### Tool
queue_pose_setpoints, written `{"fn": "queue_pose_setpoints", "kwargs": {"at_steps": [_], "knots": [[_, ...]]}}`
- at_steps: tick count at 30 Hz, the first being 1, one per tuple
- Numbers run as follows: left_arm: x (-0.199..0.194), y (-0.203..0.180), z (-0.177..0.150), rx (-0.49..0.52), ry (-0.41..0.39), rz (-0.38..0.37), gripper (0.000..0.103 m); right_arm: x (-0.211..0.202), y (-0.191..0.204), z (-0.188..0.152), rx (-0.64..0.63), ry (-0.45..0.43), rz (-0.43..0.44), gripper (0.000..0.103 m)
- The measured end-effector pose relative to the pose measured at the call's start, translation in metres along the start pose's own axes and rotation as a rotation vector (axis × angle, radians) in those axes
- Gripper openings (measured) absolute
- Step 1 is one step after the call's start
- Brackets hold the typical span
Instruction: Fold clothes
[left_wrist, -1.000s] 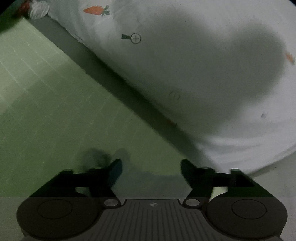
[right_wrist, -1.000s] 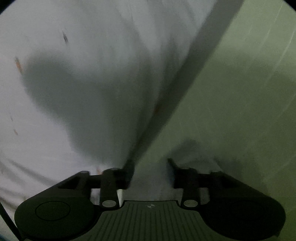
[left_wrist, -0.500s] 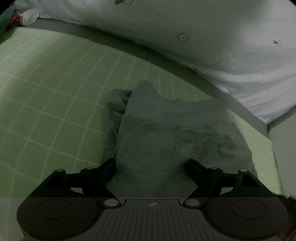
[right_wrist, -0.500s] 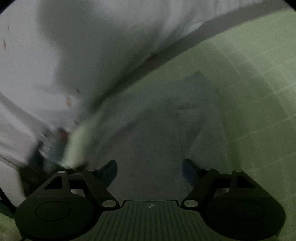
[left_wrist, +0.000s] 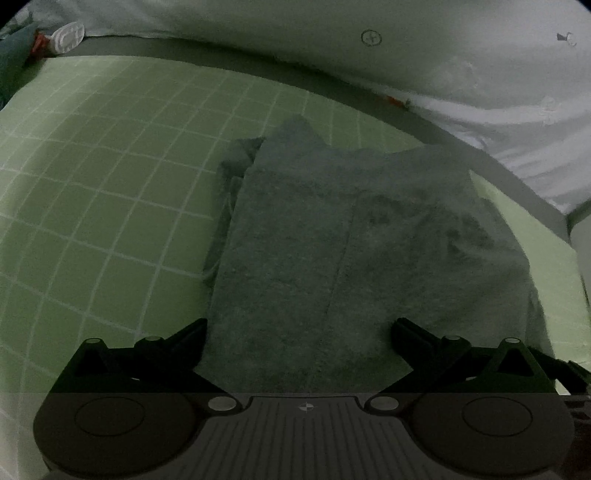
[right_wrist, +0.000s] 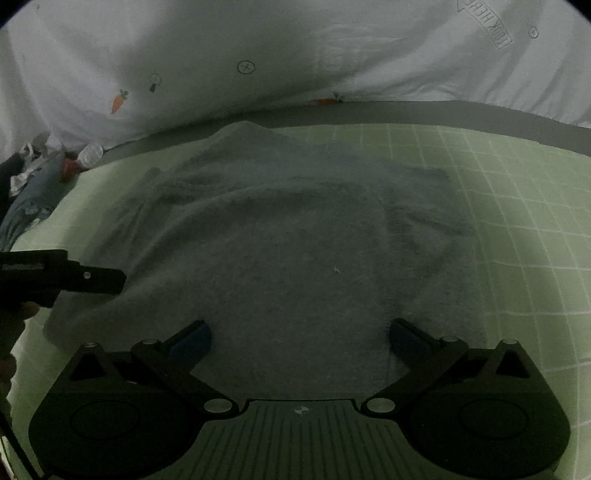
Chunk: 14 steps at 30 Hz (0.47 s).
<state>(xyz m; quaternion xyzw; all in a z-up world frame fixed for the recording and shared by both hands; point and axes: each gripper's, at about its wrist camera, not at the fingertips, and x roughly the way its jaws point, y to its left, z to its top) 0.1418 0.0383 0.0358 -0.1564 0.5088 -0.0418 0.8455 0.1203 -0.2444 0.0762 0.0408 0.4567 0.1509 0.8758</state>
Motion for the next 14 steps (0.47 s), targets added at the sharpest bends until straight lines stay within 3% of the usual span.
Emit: {"fn": "queue_pose_setpoints", "kwargs": {"at_steps": [14], "knots": [[0.0083, 0.0036, -0.0006, 0.023, -0.013, -0.005, 0.103, 0.0065, 0.0014, -0.0012, -0.015, -0.011, 0.014, 0.103]]}}
